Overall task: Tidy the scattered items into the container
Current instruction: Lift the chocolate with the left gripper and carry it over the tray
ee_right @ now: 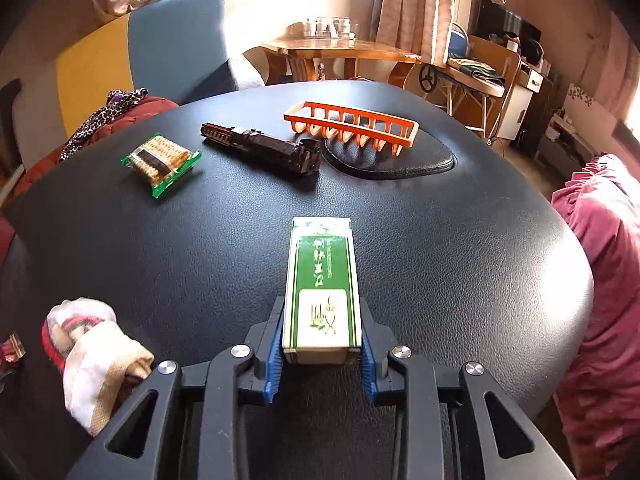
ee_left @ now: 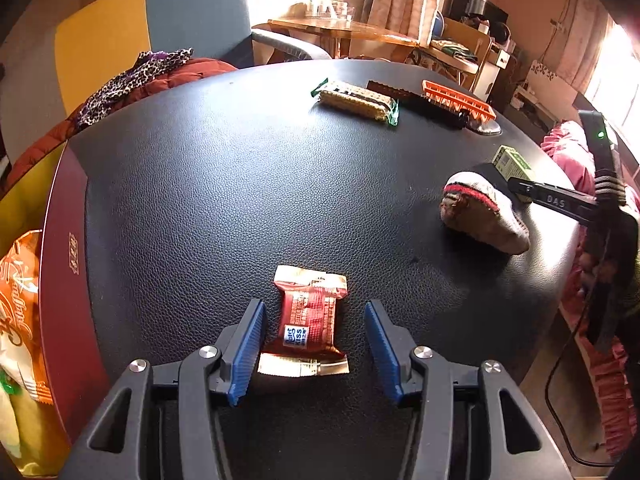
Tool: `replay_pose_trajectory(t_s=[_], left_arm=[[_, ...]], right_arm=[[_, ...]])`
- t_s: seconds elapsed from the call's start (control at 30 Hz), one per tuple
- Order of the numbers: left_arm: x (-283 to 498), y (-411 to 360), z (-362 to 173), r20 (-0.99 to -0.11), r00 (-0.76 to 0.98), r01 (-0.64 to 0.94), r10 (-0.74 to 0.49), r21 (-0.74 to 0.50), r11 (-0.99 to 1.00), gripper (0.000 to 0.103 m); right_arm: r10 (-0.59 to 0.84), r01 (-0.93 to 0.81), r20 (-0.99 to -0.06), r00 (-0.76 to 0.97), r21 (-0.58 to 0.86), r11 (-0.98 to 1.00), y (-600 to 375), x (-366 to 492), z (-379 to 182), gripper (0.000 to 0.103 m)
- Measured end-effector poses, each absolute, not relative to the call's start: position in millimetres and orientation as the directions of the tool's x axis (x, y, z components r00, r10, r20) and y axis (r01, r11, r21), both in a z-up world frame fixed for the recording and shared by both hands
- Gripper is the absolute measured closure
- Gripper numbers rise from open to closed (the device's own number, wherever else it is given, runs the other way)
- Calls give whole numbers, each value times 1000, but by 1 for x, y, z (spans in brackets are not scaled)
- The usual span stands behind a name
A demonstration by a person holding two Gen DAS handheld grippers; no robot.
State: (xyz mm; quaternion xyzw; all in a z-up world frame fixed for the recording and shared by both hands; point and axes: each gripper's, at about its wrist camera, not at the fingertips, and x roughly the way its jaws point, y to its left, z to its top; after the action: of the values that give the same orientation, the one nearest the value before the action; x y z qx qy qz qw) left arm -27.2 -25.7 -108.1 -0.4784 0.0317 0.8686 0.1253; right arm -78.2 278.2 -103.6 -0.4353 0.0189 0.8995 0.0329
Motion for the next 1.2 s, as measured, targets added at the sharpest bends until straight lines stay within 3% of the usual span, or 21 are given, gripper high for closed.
replay_pose_trajectory(t_s=[0.2, 0.67, 0.93, 1.2], left_arm=[[-29, -25, -111, -838, -516, -223, 177, -69, -972, 43], [-34, -40, -111, -817, -508, -167, 271, -215, -962, 41], [-34, -32, -111, -827, -509, -187, 239, -165, -968, 41], [-33, -39, -110, -832, -524, -166, 182, -110, -980, 72]], right_arm=[[-13, -72, -785, -619, 74, -995, 284, -68, -103, 71], [-7, -72, -781, -625, 67, -995, 273, -38, -104, 71], [9, -74, -773, -634, 49, -996, 271, -36, -105, 71], [28, -66, -761, -648, 20, -998, 268, -34, -106, 71]])
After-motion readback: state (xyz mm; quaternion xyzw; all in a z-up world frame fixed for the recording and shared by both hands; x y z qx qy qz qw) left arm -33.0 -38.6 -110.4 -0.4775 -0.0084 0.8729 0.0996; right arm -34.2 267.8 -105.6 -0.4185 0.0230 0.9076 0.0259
